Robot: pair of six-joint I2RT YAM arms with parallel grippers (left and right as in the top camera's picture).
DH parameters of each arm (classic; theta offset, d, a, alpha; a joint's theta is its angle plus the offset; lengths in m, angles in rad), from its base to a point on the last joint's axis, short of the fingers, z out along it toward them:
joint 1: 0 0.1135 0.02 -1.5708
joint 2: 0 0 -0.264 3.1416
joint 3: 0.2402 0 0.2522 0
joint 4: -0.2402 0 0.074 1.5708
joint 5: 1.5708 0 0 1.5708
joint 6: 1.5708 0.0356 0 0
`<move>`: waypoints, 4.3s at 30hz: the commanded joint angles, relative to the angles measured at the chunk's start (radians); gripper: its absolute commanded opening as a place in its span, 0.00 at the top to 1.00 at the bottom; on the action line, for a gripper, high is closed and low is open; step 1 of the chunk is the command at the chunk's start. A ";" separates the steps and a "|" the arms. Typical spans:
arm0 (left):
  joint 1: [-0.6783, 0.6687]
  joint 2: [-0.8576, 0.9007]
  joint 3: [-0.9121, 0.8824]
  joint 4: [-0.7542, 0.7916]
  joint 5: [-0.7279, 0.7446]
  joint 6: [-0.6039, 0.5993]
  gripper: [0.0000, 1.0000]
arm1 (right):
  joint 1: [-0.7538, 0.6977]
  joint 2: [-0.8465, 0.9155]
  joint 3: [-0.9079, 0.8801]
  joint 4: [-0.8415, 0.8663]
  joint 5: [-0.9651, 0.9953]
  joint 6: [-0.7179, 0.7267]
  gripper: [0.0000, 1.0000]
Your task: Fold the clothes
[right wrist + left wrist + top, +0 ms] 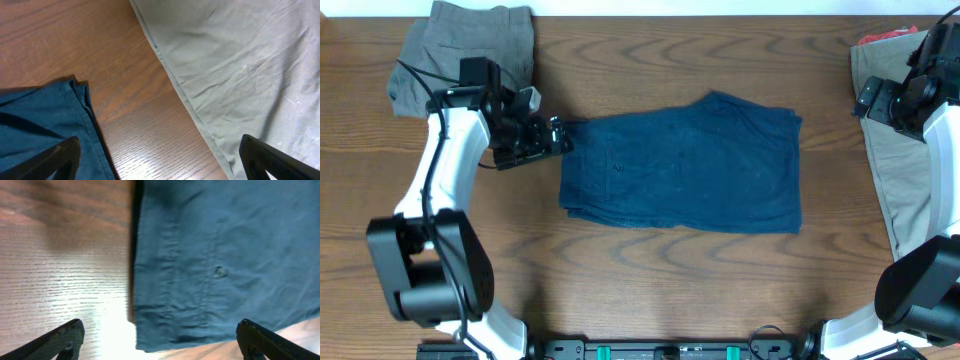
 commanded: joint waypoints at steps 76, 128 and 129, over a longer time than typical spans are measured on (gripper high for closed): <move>-0.383 0.130 0.714 -0.735 -0.370 -0.236 0.94 | -0.005 0.005 0.010 0.000 0.010 -0.011 0.01; -0.771 0.110 0.254 -0.097 -0.235 -0.388 0.34 | -0.005 0.005 0.010 0.000 0.010 -0.011 0.01; -0.771 0.108 0.254 -0.096 -0.222 -0.388 0.34 | -0.005 0.005 0.010 0.000 0.009 -0.011 0.01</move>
